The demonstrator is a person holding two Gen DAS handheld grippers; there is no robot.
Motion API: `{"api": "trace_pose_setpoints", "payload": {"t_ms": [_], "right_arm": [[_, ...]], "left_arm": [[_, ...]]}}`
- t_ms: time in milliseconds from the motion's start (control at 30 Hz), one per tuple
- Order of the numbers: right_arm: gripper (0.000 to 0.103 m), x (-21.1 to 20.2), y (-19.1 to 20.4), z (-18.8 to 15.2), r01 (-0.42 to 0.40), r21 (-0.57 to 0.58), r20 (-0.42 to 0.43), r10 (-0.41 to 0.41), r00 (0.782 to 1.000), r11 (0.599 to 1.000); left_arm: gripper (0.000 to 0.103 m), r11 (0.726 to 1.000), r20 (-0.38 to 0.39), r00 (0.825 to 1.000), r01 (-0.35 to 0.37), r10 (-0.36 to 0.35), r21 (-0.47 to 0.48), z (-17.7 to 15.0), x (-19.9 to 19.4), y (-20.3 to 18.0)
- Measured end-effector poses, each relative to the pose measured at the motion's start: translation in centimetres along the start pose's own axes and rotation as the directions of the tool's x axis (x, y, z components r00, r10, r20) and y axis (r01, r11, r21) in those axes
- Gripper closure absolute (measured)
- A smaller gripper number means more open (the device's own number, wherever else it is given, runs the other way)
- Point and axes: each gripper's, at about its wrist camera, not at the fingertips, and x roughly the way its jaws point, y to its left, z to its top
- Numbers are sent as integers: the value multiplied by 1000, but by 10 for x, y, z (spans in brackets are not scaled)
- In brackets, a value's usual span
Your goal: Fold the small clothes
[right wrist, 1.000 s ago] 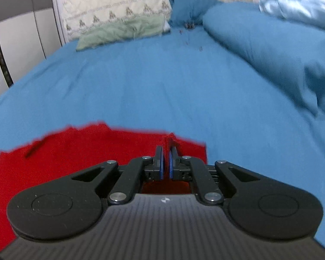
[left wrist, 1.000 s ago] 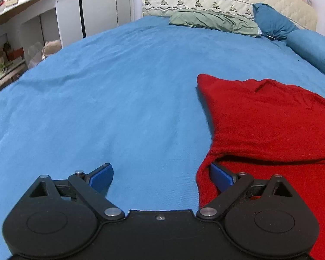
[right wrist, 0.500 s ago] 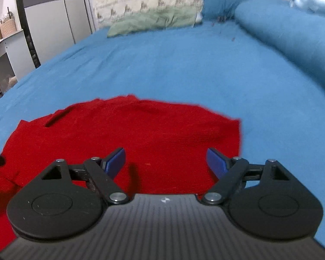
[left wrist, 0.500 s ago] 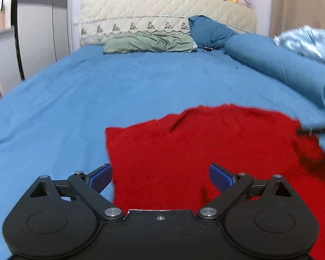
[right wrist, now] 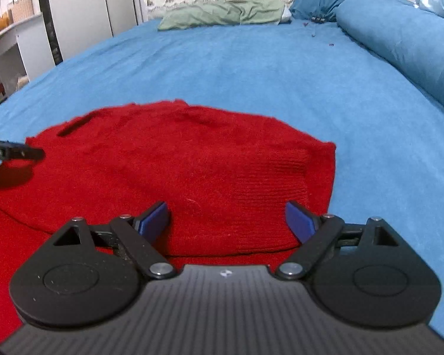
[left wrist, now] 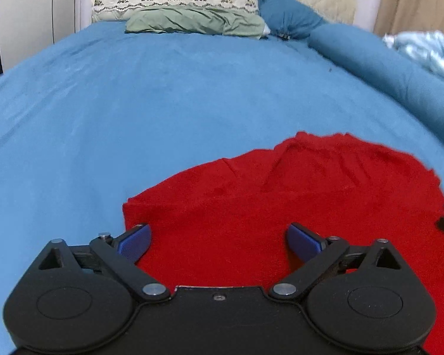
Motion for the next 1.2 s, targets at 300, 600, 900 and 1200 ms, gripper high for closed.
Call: {"api": "trace_pose_setpoints", "payload": {"t_ms": [300, 600, 900, 1200], "right_arm": [[0, -13, 7, -22, -19, -61, 2, 20, 1000, 998], [0, -50, 0, -9, -51, -5, 27, 51, 998, 999], [0, -228, 15, 8, -13, -30, 159, 18, 987, 999], [0, -375, 29, -18, 2, 43, 163, -9, 987, 999]], "left_arm": [[3, 998, 32, 999, 31, -33, 63, -55, -61, -37], [3, 998, 41, 999, -30, 28, 62, -48, -90, -58], [0, 993, 130, 984, -116, 118, -25, -29, -247, -96], [0, 978, 177, 964, -185, 199, -93, -69, -368, -129]]}}
